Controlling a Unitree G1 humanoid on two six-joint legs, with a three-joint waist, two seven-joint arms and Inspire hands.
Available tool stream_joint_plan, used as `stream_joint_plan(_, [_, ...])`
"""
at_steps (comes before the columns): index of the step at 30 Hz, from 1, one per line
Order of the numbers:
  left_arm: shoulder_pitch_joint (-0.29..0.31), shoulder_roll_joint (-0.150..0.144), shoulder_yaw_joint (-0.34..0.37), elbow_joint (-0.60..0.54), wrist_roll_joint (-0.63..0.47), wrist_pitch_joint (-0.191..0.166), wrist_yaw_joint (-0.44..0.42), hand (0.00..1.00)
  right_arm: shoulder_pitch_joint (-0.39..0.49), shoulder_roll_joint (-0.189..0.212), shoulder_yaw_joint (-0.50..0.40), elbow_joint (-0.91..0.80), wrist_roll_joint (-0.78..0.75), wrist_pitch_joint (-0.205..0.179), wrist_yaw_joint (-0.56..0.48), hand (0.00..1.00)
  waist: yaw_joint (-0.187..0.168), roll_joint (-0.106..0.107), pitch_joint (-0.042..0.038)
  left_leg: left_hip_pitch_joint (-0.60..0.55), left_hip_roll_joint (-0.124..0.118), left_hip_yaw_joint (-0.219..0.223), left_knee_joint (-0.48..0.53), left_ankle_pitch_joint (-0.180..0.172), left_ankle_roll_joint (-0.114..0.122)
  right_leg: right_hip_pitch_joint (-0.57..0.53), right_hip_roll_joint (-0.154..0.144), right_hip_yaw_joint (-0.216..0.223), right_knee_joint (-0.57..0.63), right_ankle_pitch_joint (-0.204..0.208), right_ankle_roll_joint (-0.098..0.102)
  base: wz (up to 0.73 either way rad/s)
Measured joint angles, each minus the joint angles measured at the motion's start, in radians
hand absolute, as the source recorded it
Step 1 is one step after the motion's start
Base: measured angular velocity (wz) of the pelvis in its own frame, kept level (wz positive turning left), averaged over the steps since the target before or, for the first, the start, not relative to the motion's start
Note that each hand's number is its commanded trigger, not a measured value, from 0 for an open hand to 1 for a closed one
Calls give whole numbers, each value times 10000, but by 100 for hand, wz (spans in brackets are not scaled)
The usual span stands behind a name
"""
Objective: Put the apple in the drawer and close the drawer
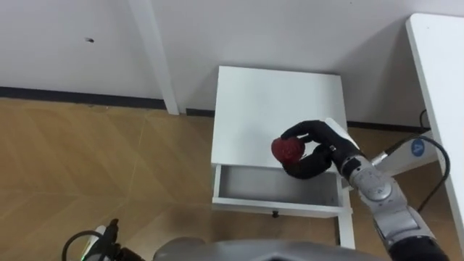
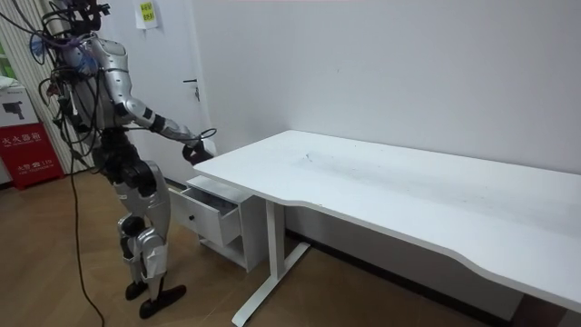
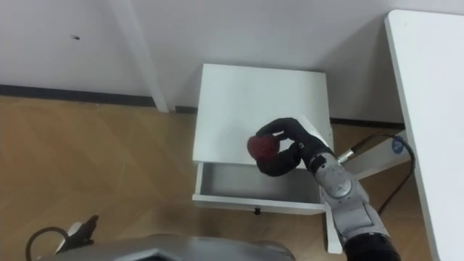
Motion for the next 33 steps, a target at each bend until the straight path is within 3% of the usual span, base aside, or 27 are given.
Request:
stream_joint_plan(13, [-166, -79, 0, 0, 10, -169, -25, 0, 253, 129, 266, 98, 2, -23, 35, 100, 133, -5, -27, -78, -2, -111, 54, 0, 0, -8, 18, -62, 0, 0, 0, 1])
stream_joint_plan(14, [-134, -80, 0, 0, 10, -169, -25, 0, 276, 129, 362, 98, 8, -23, 58, 4, 135, -6, -28, -82, -2, -138, 59, 1, 0, -1, 19, -64, 0, 0, 0, 7])
stream_joint_plan(15, [-121, -82, 0, 0, 10, -169, -25, 0, 322, 154, 376, 99, 8, -23, 103, 0, 144, -5, -28, -87, -4, -163, 72, 0, 0, 5, 21, -64, 1, 0, 0, 6])
stream_joint_plan(28, [-94, -138, -28, -168, 10, -166, -30, 0, 438, 179, 374, 384, 15, -24, 128, 0, 151, -2, -31, -144, -14, -211, 101, 0, 0, -20, 13, -69, 8, 0, 0, 1])
stream_joint_plan(33, [-112, -222, -24, -386, 3, -184, -30, 0, 498, 191, 367, 388, 5, -24, 128, 0, 147, -1, -95, -151, -15, -211, 103, 0, 0, -28, 18, -65, 7, 0, 0, 0])
